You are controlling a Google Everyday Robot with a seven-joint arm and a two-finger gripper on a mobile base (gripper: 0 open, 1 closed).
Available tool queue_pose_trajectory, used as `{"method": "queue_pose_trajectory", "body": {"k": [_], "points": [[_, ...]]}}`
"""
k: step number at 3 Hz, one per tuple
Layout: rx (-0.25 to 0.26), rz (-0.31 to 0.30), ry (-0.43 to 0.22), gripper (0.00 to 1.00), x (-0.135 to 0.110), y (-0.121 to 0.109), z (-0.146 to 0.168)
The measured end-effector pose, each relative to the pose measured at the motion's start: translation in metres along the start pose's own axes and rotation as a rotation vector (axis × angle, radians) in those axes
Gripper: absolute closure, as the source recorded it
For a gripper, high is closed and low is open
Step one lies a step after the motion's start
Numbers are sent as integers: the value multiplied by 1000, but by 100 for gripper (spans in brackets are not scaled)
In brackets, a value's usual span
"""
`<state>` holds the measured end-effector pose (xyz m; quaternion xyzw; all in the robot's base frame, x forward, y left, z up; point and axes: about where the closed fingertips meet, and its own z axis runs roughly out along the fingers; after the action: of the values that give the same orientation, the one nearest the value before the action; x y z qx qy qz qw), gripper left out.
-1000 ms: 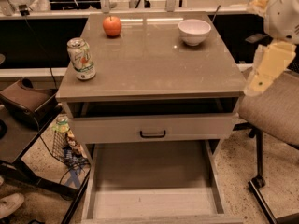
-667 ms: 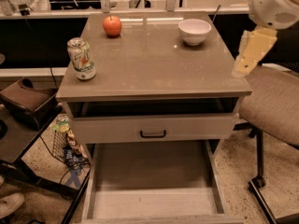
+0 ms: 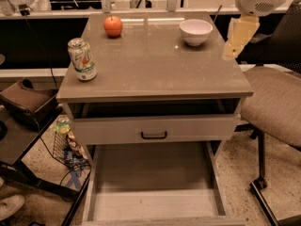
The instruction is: Move white bowl near 7up can
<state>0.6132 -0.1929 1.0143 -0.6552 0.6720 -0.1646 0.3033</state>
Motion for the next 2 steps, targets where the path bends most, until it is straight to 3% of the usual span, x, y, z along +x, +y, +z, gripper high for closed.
{"method": "queue_pose_trajectory", "body": {"k": [1, 2], "points": [[-14, -13, 5, 0, -2, -3, 9], [-29, -52, 19, 0, -5, -19, 37]]}}
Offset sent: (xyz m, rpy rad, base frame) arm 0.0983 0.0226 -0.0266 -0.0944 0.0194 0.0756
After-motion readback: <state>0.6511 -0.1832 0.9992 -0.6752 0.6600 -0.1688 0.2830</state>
